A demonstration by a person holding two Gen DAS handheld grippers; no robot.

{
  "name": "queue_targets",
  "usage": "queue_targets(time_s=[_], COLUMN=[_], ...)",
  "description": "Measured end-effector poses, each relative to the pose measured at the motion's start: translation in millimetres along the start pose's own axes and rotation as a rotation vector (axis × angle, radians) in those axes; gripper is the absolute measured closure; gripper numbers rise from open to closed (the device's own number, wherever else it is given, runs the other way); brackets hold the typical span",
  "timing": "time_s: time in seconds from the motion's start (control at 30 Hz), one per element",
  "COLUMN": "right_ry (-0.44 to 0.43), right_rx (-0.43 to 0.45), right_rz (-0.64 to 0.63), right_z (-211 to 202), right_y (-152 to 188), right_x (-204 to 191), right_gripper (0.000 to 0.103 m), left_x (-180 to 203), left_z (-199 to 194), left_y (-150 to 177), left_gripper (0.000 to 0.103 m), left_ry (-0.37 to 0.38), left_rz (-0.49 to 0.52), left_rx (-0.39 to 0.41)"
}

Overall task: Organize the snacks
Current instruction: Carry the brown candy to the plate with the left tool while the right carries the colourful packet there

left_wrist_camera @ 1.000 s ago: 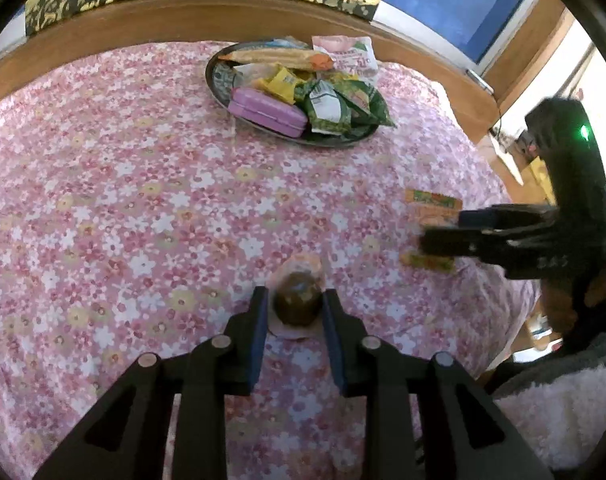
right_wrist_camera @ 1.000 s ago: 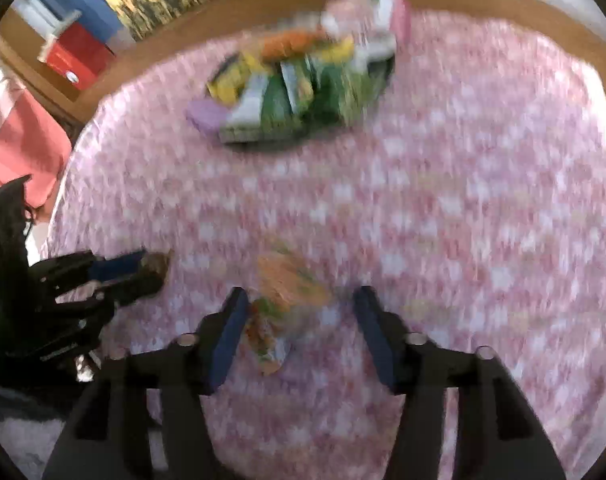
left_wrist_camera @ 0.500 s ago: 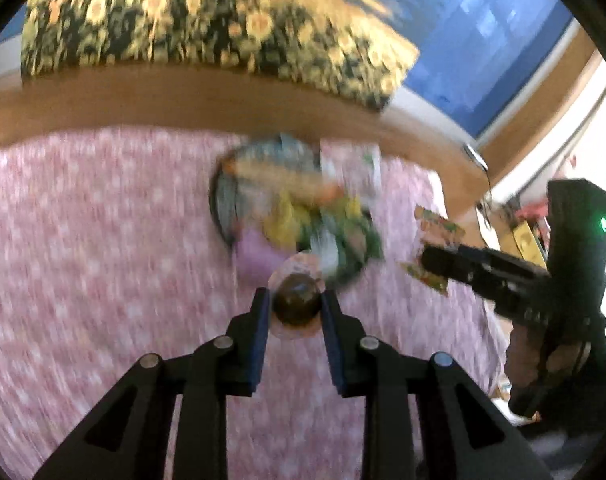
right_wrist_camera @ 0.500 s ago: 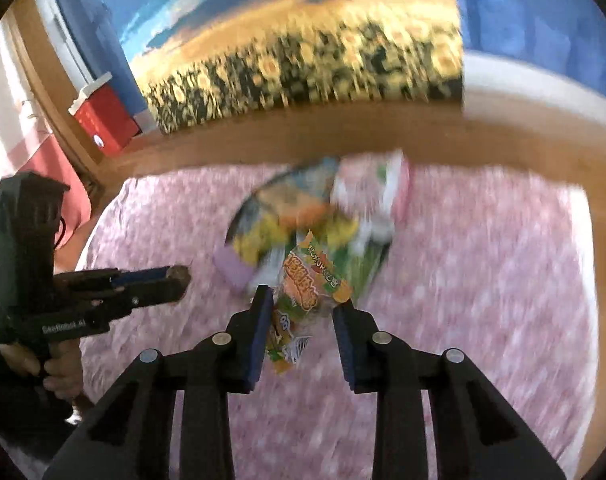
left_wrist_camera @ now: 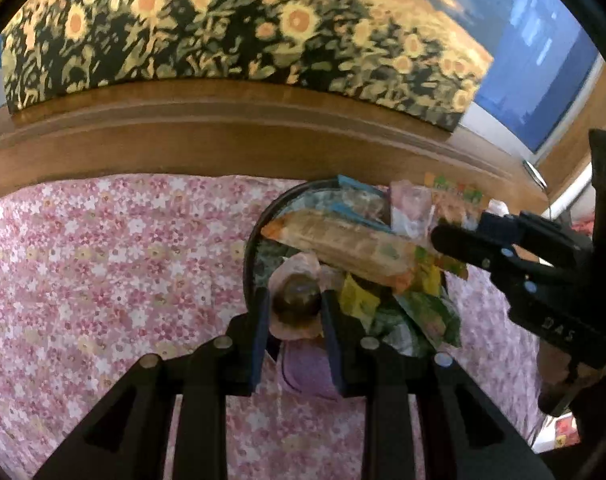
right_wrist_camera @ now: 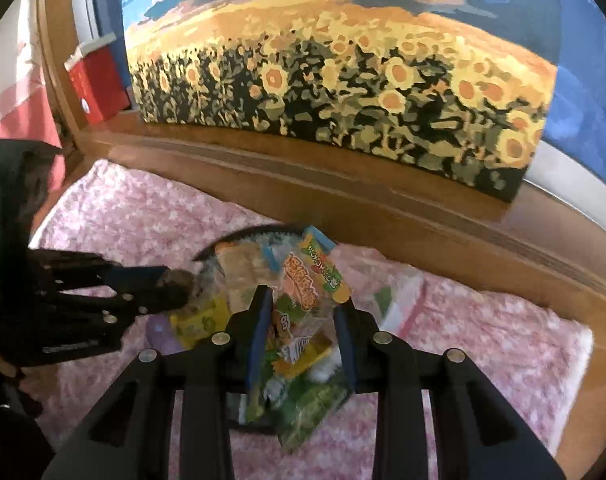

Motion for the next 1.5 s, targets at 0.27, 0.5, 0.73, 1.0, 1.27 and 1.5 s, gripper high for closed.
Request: queue_targets(time_s=[0.27, 0.5, 0.73, 1.0, 1.27, 1.5], right_ry=[0.007, 0.036, 0.036, 0.008, 0.020, 0.018], right_rx=[-0.035, -0.017, 0.053, 0.017, -0.019, 0.017], right_rz=[-0.021, -0.050, 0.013, 0.058, 0.055, 0.071], right_z=[18.6, 13.6, -7.8, 11.5, 28.0, 18.0], right_y=[-6.4, -9.1, -9.5, -11.1, -8.2, -12.8], right_x=[10.0, 6.9, 12.8, 15.4, 15.3, 16.6], right_gripper=[0.067, 0.047, 0.041, 0.079, 0.079, 0.071], left_x=[-11.5, -5.7, -2.8, -6.0, -6.8, -7.4], left_z=[15.3, 10.6, -2.5, 7.0, 20.3, 13.9], left_y=[-4.4, -3.5, -0.6, 1.6, -1.6, -2.6], left_gripper=[0.073, 0.042, 0.044, 0.078, 0.078, 0.051], left_ry=[0.014, 0.085, 0.103, 0.082, 0.092, 0.094], left_rz=[-0.094, -0.092, -0.087, -0.075, -0.097, -0.103], left_rx=[-0.012, 0.011, 0.038, 0.000, -0.018, 0.001])
Point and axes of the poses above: each gripper's, at about its wrist camera, not at the fingertips, and z roughly the way its jaws point, x to its right, y to its underside, the point moved 2 cm from there along z, roughly the way its jaws point, and after that the axes turned 2 degrees about -x, right-handed, at the moved point
